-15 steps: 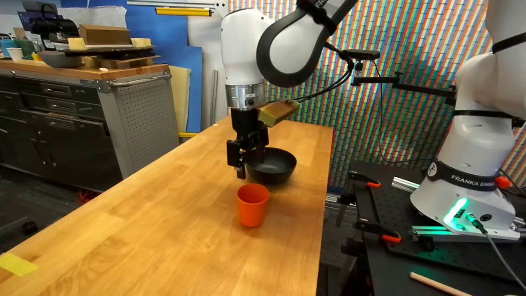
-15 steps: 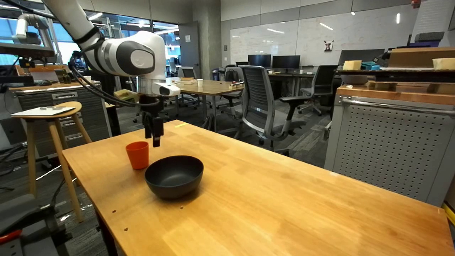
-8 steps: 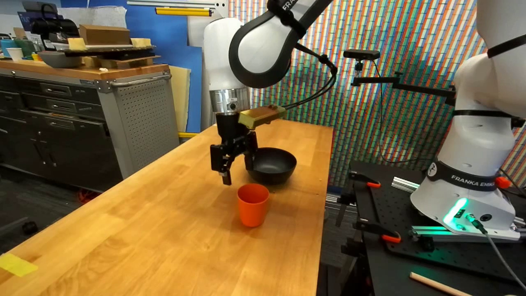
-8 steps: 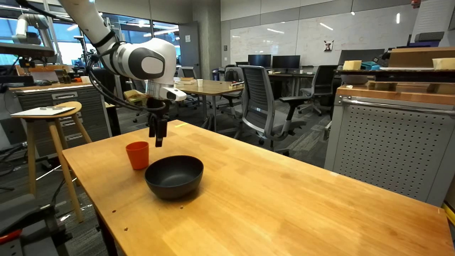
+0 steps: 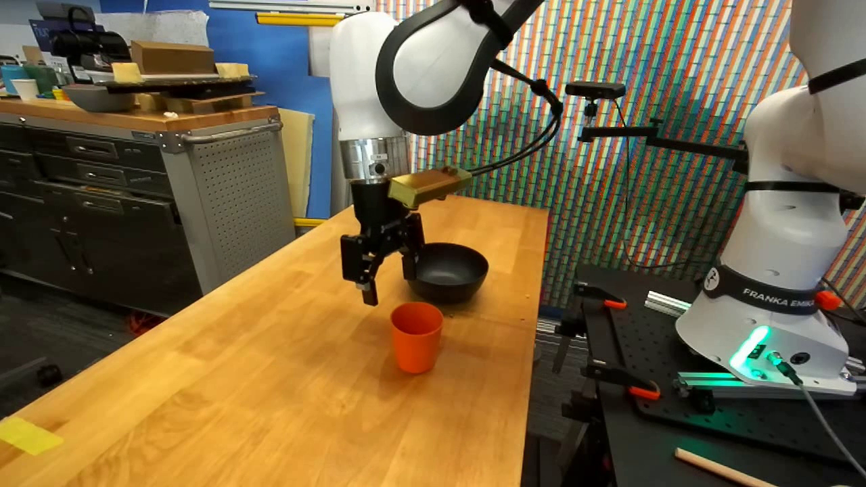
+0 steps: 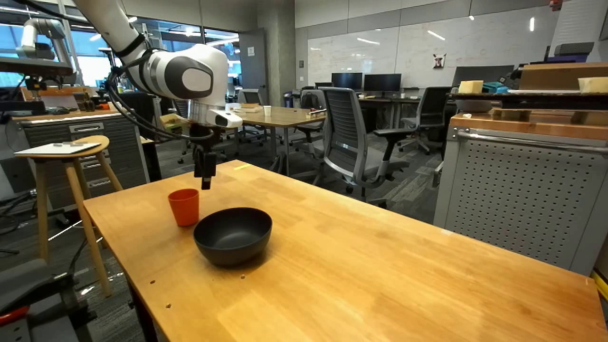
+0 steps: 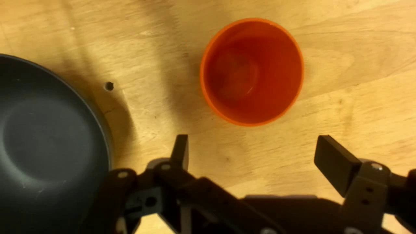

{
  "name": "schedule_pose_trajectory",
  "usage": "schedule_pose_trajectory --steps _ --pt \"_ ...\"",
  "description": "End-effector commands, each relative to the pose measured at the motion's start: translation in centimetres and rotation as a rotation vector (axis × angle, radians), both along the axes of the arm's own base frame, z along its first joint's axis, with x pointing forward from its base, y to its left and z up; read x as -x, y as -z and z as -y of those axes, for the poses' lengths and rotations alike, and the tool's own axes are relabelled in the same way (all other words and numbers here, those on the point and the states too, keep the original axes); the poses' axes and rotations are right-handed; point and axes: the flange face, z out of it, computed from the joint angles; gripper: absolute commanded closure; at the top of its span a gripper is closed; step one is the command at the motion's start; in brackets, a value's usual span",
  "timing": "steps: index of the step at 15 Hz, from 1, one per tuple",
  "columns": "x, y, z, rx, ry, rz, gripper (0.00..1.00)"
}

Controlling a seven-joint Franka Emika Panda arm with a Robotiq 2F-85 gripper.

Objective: Put the orange cup in the black bowl

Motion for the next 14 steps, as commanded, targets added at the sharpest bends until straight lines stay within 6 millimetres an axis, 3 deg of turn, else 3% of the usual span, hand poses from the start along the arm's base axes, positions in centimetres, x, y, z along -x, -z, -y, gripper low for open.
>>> schedule_pose_trajectory --steps 1,4,12,14 --pt "1.1 0.4 2.6 0.025 0.095 -0.011 0.0" --pt "1.9 1.0 4.3 0.032 0.147 -0.054 0.0" --pt "6.1 1.5 3.9 0.018 0.215 -0.124 0.0" --pt "6.7 2.4 4.4 0.024 0.219 -0.127 0.26"
